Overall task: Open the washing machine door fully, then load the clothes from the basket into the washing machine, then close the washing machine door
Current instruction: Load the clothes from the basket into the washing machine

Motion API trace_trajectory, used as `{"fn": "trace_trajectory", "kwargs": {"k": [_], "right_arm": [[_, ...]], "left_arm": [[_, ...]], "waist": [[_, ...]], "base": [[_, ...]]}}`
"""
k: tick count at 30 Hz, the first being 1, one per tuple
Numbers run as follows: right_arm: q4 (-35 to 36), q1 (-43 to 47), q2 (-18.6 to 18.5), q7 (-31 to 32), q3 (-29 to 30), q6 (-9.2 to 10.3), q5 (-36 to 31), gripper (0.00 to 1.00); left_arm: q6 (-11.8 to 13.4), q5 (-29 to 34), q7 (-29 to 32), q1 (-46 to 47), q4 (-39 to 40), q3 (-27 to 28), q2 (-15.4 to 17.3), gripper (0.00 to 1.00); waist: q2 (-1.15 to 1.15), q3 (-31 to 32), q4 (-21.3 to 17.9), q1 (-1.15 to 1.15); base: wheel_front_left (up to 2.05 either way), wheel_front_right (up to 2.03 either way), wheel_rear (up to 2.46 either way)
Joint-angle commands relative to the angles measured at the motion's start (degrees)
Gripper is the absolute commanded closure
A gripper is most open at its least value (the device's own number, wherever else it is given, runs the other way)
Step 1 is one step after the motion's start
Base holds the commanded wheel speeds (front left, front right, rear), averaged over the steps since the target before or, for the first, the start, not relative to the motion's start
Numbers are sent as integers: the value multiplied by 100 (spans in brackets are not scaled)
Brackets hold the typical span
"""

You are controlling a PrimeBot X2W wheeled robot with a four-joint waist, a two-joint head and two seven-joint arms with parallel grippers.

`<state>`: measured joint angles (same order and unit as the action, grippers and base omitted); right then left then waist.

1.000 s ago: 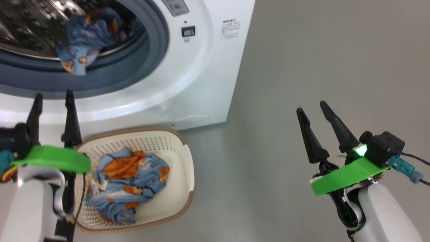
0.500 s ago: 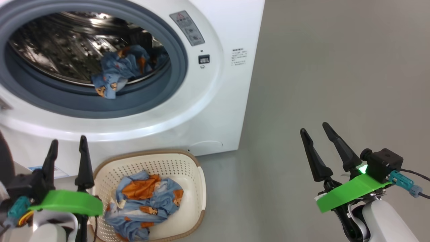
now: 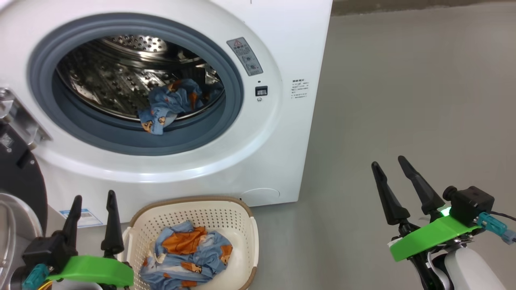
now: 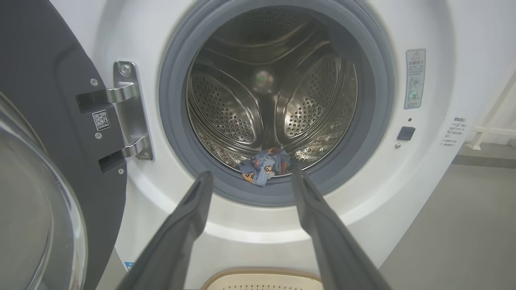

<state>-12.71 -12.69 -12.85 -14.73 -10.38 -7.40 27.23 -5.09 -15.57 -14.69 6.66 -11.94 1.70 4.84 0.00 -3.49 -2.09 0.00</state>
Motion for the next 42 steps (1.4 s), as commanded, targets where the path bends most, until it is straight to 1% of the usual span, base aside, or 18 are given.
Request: {"fn": "trace_trajectory", "kwargs": {"k": [1, 15, 42], "right_arm": [[148, 66, -62, -27, -70, -9, 22, 0], [181, 112, -102, -27, -64, -9, -14, 0], [214, 43, -102, -27, -121, -9, -44, 0]], "left_arm": [[66, -49, -20, 21, 178, 160, 93, 0], [166, -130, -16, -44, 279, 99, 58, 0], [207, -202, -23, 10, 306, 4, 97, 0]], "waist": [[0, 53, 40, 0], [0, 71, 99, 0], [0, -118, 71, 0]], "base": [[0, 0, 0], [0, 0, 0], [0, 0, 0]]}}
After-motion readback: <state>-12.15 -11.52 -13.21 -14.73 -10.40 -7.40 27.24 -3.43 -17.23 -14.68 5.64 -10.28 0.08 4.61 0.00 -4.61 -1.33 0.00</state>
